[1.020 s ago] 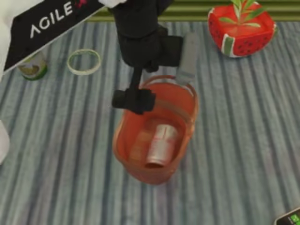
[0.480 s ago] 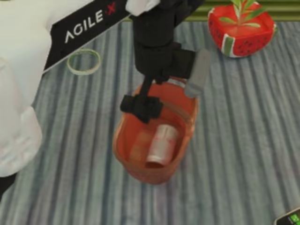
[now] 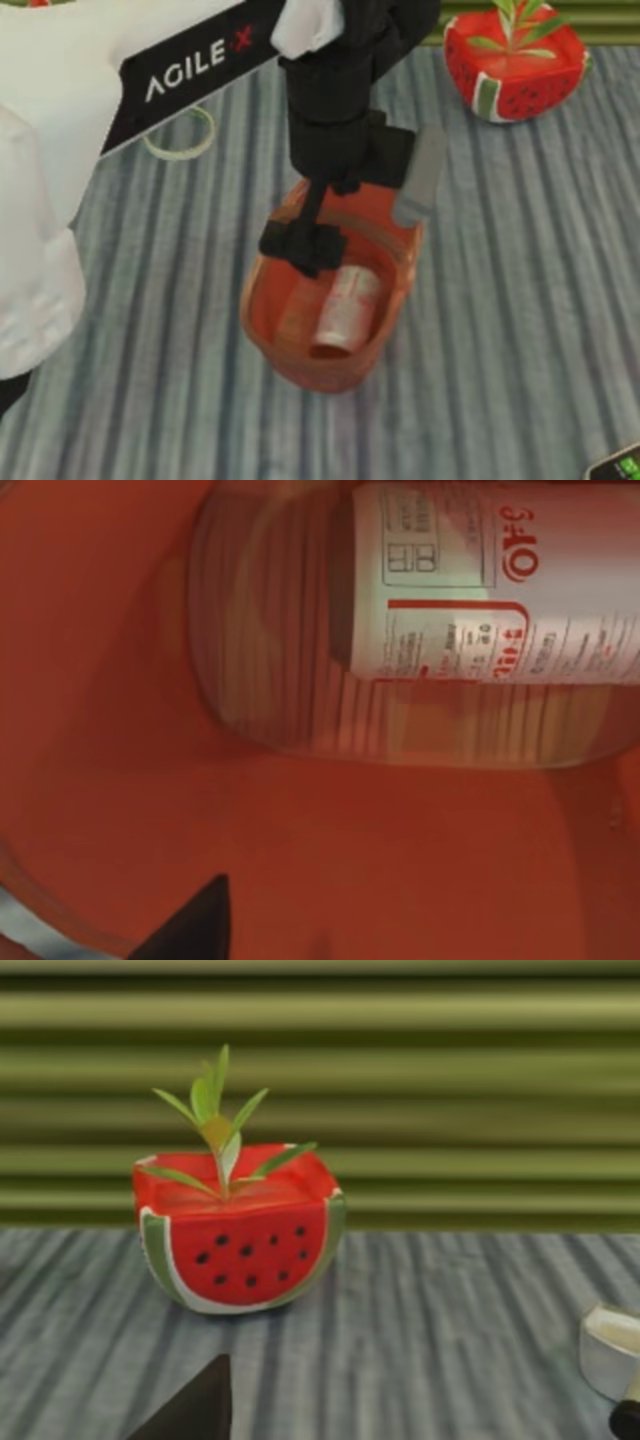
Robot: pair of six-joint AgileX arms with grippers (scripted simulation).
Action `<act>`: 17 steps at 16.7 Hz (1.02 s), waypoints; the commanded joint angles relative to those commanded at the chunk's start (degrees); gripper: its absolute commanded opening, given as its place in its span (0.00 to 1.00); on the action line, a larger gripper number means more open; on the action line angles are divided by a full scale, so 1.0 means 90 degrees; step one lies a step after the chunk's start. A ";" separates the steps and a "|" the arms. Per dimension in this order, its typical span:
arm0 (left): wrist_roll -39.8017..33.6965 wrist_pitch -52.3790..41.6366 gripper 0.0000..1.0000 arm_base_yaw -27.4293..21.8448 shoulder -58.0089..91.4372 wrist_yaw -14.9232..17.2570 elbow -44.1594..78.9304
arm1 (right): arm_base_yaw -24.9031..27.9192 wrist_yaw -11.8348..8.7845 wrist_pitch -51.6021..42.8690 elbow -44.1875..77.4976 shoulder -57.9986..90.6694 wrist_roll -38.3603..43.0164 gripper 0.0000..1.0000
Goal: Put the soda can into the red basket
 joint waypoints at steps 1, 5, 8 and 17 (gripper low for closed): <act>0.0000 0.0000 1.00 0.0000 0.0000 0.0000 0.0000 | 0.0000 0.0000 0.0000 0.0000 0.0000 0.0000 1.00; 0.0000 0.0000 0.77 0.0000 0.0000 0.0000 0.0000 | 0.0000 0.0000 0.0000 0.0000 0.0000 0.0000 1.00; 0.0000 0.0000 0.55 0.0000 0.0000 0.0000 0.0000 | 0.0000 0.0000 0.0000 0.0000 0.0000 0.0000 1.00; 0.0000 0.0000 0.00 0.0000 0.0000 0.0000 0.0000 | 0.0000 0.0000 0.0000 0.0000 0.0000 0.0000 1.00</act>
